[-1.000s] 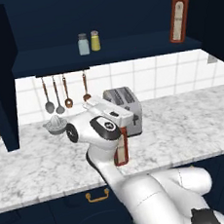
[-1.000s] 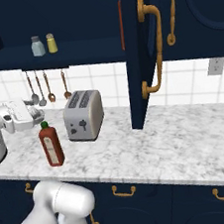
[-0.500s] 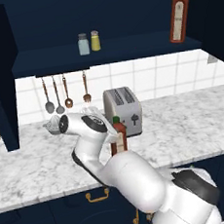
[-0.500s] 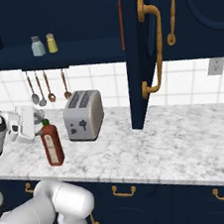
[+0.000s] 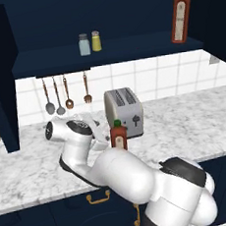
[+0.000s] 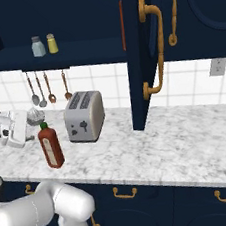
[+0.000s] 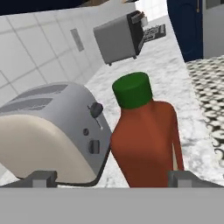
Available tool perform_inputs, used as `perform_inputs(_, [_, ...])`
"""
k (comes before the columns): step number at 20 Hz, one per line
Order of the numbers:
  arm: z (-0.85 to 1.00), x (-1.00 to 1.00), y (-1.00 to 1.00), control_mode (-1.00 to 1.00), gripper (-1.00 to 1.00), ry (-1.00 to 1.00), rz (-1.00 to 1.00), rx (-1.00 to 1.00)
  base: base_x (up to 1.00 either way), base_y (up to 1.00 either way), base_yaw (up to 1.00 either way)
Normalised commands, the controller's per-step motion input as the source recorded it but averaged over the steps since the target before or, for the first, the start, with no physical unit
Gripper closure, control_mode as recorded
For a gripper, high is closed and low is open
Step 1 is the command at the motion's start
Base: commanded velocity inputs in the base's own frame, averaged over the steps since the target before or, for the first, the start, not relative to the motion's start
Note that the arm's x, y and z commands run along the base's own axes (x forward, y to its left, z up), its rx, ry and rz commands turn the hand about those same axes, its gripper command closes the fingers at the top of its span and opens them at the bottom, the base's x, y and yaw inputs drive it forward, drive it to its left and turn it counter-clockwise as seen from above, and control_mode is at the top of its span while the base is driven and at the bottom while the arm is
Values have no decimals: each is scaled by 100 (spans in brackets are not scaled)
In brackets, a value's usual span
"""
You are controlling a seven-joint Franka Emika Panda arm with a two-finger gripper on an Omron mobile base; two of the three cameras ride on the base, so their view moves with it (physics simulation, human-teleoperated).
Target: Put the shaker and condiment bottle from the counter next to their counterparts in the cabinet.
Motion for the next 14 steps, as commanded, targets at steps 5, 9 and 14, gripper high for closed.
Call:
perform_inputs(5, [-35,-12,-17,-100,-100,-3,-29,-16,0,0,0])
perform_inputs(9, [0,0,0,-100,-100,-1,-5,-1,0,0,0])
perform_inputs(14, [-17,-17,-3,-100,-100,1,-10,-3,0,0,0])
